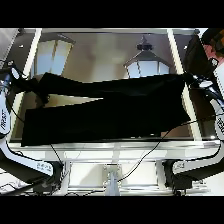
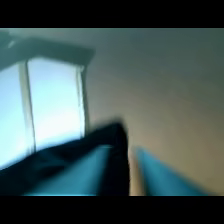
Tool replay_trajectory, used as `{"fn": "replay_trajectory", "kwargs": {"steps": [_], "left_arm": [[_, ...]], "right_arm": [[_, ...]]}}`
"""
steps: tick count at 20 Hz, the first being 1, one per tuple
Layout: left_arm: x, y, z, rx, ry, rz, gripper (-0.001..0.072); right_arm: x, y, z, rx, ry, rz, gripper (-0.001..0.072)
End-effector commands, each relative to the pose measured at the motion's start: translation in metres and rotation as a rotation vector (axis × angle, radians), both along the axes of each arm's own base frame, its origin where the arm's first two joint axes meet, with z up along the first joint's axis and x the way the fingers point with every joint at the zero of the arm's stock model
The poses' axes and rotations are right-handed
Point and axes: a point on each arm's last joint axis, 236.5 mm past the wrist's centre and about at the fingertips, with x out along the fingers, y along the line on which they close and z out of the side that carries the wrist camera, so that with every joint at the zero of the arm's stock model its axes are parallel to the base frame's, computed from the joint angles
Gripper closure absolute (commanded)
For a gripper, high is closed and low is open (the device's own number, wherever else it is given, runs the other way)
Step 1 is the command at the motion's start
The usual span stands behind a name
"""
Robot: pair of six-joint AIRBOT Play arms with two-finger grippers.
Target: Fold the clothes and pants, and hang the long-sleeved shirts on hangers.
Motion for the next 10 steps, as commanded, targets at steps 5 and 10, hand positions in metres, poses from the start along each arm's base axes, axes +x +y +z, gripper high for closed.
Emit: {"fn": "replay_trajectory", "kwargs": {"steps": [5, 10], "left_arm": [[0.029, 0.011, 0.08, 0.197, -0.188, -0.094, 0.0696], [0.011, 0.013, 0.099, 0.202, -0.178, -0.074, 0.0695]], "right_arm": [[0.003, 0.01, -0.001, 0.002, 0.003, 0.02, 0.0293], [0.003, 0.011, 0.018, -0.007, -0.026, 0.023, 0.0293]]}}
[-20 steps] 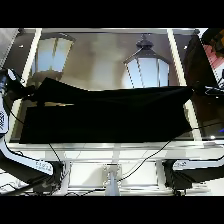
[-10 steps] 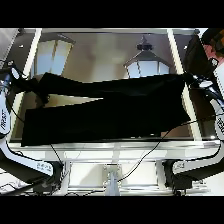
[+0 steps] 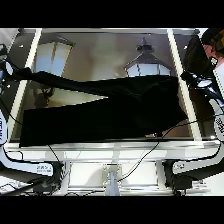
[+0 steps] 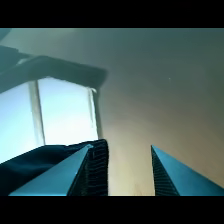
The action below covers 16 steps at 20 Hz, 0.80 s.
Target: Fold the clothes and pants, and hang the long-sleeved shirts on hangers.
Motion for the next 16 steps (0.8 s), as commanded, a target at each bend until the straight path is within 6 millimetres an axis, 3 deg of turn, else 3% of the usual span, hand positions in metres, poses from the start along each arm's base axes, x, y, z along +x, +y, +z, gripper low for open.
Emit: {"fn": "replay_trajectory", "kwargs": {"steps": [1, 5, 8, 12, 16], "left_arm": [[-0.024, 0.0, -0.014, -0.002, 0.079, 0.012, 0.0695], [-0.068, -0.014, -0.085, -0.051, 0.244, 0.008, 0.0696], [-0.095, -0.019, -0.116, -0.078, 0.323, 0.017, 0.0695], [-0.11, -0.015, -0.123, -0.084, 0.375, 0.037, 0.0695], [-0.149, 0.018, -0.12, -0.061, 0.473, 0.16, 0.0695]], "right_arm": [[0.0, 0.001, 0.012, -0.004, -0.019, 0.004, 0.0293], [-0.005, 0.011, 0.012, 0.023, 0.01, 0.045, 0.0294], [-0.018, 0.014, -0.002, 0.086, 0.077, 0.081, 0.0295], [-0.041, 0.01, -0.018, 0.176, 0.16, 0.109, 0.0294], [-0.064, 0.002, -0.028, 0.254, 0.221, 0.119, 0.0294]]}}
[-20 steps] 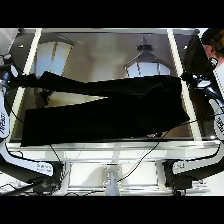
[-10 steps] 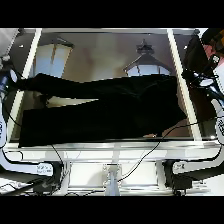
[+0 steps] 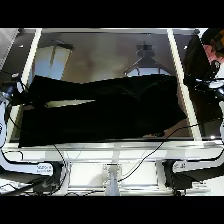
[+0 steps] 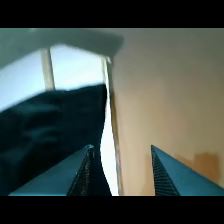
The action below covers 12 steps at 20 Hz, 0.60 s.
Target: Fold the clothes and pants, and hang the long-sleeved shirts on hangers.
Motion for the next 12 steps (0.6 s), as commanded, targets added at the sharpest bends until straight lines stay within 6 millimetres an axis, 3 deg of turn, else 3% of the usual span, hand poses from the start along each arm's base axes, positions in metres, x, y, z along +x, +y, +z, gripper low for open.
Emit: {"fn": "replay_trajectory", "kwargs": {"steps": [1, 5, 7, 8, 9, 10, 11, 12], "left_arm": [[-0.032, 0.025, 0.004, 0.024, 0.068, 0.097, 0.0695], [-0.033, 0.048, 0.033, 0.054, -0.02, 0.141, 0.0694], [-0.032, 0.053, 0.038, 0.061, -0.042, 0.151, 0.0694], [-0.033, 0.053, 0.036, 0.056, -0.039, 0.153, 0.0652], [-0.034, 0.052, 0.034, 0.054, -0.031, 0.154, 0.0443], [-0.033, 0.05, 0.032, 0.046, -0.029, 0.154, 0.0148], [-0.034, 0.049, 0.031, 0.041, -0.027, 0.157, 0.0001], [-0.035, 0.049, 0.031, 0.04, -0.02, 0.159, 0.0009]], "right_arm": [[-0.022, -0.002, -0.01, 0.083, 0.066, 0.022, 0.0295], [-0.032, -0.006, -0.013, 0.108, 0.092, 0.024, 0.0294], [-0.033, -0.005, -0.014, 0.109, 0.093, 0.028, 0.0295], [-0.033, -0.004, -0.014, 0.112, 0.096, 0.03, 0.0294], [-0.034, -0.003, -0.014, 0.115, 0.098, 0.033, 0.0292], [-0.034, -0.002, -0.015, 0.119, 0.102, 0.038, 0.0291], [-0.035, 0.0, -0.015, 0.126, 0.107, 0.044, 0.0289], [-0.036, 0.002, -0.015, 0.13, 0.11, 0.048, 0.0261]]}}
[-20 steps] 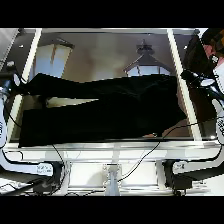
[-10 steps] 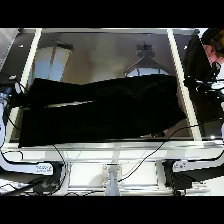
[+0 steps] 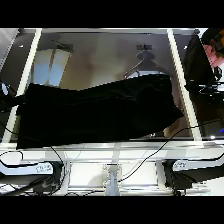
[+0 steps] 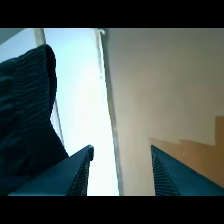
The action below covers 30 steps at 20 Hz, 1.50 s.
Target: Fold the clothes and pants, and hang the long-sleeved shirts on hangers.
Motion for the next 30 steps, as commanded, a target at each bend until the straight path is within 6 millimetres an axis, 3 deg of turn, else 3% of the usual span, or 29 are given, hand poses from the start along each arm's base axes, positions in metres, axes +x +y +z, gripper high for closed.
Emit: {"fn": "replay_trajectory", "kwargs": {"steps": [1, 4, 9, 11, 13, 15, 20, 25, 30], "left_arm": [[-0.004, 0.0, -0.001, -0.011, 0.011, 0.013, 0.0009], [0.006, 0.0, 0.004, -0.011, -0.031, 0.01, 0.001], [0.076, -0.017, 0.044, -0.172, -0.234, -0.11, 0.0011], [0.096, -0.028, 0.049, -0.311, -0.261, -0.135, 0.0012], [0.109, -0.027, 0.039, -0.404, -0.275, -0.116, 0.0017], [0.12, -0.022, 0.021, -0.426, -0.276, -0.117, 0.0073], [0.133, -0.013, -0.031, -0.414, -0.25, -0.148, 0.0063], [0.163, 0.002, -0.031, -0.297, -0.34, -0.216, 0.0058], [0.185, -0.016, -0.043, -0.225, -0.334, -0.299, 0.0069]], "right_arm": [[-0.004, 0.006, -0.002, 0.022, 0.016, 0.019, 0.026], [-0.004, 0.007, -0.002, 0.024, 0.017, 0.021, 0.026], [-0.004, 0.007, -0.002, 0.043, 0.02, -0.001, 0.0261], [-0.005, 0.008, -0.002, 0.069, 0.027, -0.025, 0.0261], [-0.007, 0.013, -0.003, 0.113, 0.044, -0.046, 0.0262], [-0.013, 0.025, -0.004, 0.164, 0.075, -0.028, 0.0261], [-0.025, 0.06, -0.001, 0.333, 0.139, -0.001, 0.0261], [-0.021, 0.072, 0.009, 0.417, 0.121, -0.01, 0.0262], [-0.018, 0.074, 0.012, 0.439, 0.107, -0.015, 0.0262]]}}
